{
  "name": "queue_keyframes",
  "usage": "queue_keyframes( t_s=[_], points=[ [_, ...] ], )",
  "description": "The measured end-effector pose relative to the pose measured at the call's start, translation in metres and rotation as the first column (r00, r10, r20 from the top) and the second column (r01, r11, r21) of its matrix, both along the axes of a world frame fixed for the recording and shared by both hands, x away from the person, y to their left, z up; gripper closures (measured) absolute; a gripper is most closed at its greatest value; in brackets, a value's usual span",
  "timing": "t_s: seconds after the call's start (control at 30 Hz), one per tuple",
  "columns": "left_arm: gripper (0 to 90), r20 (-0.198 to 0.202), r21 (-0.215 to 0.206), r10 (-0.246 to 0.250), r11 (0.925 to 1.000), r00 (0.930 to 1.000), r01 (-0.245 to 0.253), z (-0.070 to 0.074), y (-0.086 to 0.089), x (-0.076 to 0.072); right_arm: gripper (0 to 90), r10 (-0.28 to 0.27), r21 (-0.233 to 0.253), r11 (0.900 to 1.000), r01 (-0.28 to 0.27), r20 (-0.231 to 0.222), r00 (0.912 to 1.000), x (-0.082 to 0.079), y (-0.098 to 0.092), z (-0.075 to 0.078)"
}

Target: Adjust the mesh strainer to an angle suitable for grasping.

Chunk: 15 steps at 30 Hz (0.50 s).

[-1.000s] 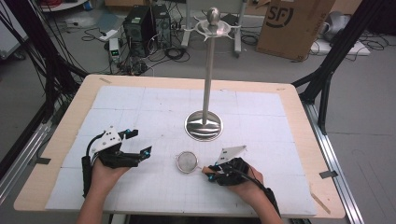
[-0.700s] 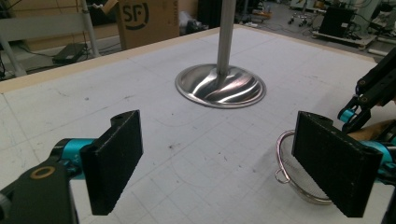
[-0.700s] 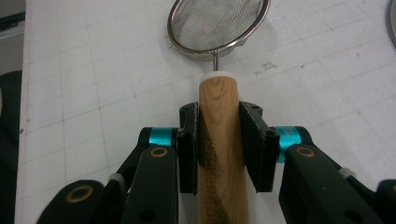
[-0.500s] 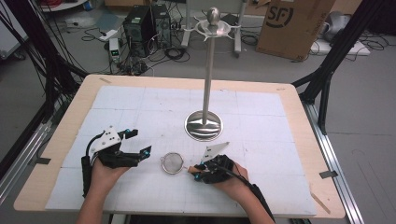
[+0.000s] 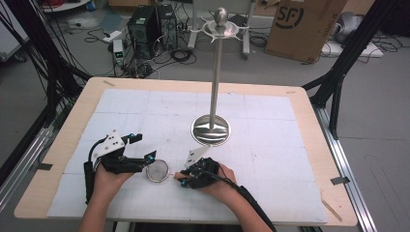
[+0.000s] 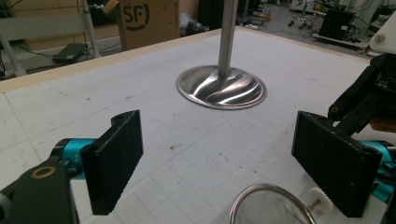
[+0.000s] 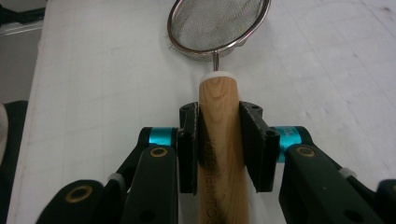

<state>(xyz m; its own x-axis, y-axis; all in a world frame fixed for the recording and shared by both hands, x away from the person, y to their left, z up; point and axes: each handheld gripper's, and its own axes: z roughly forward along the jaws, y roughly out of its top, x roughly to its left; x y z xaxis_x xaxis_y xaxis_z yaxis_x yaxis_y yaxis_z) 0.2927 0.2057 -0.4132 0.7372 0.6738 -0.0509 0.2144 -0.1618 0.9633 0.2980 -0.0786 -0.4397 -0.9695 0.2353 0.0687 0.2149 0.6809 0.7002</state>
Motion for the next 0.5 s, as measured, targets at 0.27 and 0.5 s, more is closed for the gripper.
queue_keyframes(
  t_s=[0.27, 0.5],
  points=[
    [17.2, 0.003, -0.012, 0.005, 0.9999, 1.0, -0.005, 0.001, 0.002, 0.0, 58.3, -0.01, -0.036, 0.999, 0.011, 0.023, 0.9997, -0.002, 0.005, 0.001],
    [17.1, 0.009, -0.006, -0.002, 1.0, 1.0, 0.002, 0.001, 0.001, -0.001, 56.7, -0.031, -0.081, 0.996, 0.037, 0.072, 0.9969, -0.012, -0.015, 0.004]
  ],
)
